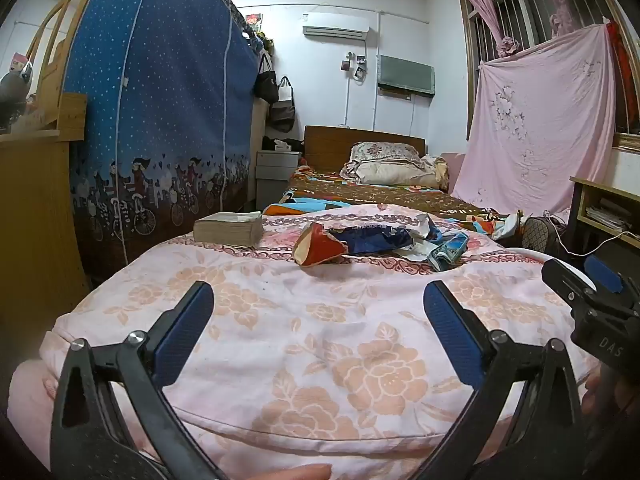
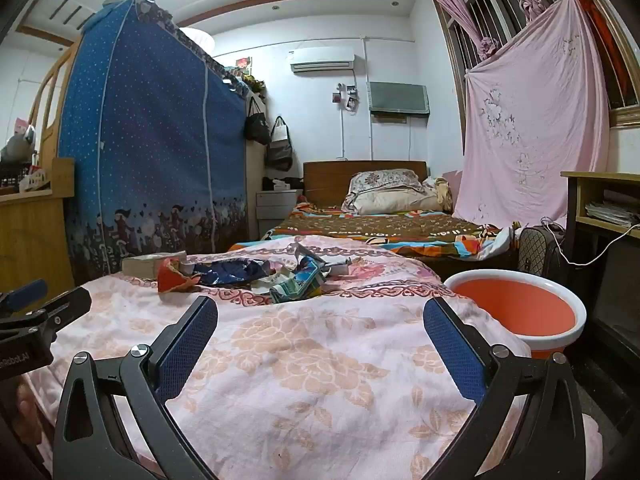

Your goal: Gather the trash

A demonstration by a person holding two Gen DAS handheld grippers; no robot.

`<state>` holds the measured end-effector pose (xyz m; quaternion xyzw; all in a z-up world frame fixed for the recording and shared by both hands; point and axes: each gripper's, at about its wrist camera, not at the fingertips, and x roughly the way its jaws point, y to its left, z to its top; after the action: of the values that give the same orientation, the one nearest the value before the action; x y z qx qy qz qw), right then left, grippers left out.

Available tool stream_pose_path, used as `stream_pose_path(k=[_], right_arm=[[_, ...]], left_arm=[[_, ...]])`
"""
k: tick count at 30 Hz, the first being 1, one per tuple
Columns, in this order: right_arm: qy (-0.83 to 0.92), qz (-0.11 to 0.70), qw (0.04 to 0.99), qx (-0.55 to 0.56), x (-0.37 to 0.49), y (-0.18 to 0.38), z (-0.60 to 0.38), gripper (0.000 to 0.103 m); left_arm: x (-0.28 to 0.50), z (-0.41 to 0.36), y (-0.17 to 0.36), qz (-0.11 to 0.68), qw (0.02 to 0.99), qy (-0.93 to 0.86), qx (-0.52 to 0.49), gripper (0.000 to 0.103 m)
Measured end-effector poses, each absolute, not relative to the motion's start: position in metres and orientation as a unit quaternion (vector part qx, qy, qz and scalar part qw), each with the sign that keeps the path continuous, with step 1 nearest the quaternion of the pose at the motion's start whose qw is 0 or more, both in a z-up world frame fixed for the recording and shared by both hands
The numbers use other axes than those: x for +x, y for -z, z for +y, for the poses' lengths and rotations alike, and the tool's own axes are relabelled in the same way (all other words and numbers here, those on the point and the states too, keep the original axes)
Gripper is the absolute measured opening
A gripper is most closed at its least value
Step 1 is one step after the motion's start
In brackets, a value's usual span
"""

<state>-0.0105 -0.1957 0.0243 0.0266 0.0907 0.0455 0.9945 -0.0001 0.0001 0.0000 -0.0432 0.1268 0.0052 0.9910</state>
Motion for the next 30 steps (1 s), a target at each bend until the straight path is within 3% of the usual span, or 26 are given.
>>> stream_pose_path(k=[30], right_arm=[[-0.046, 0.089, 0.995, 0.027, -0.0111, -0.0242, -0.1958, 0.103]], left_arm=[[-0.0002, 0.0000, 0.0003, 0.130, 0.990, -0.004, -0.044, 0.092]])
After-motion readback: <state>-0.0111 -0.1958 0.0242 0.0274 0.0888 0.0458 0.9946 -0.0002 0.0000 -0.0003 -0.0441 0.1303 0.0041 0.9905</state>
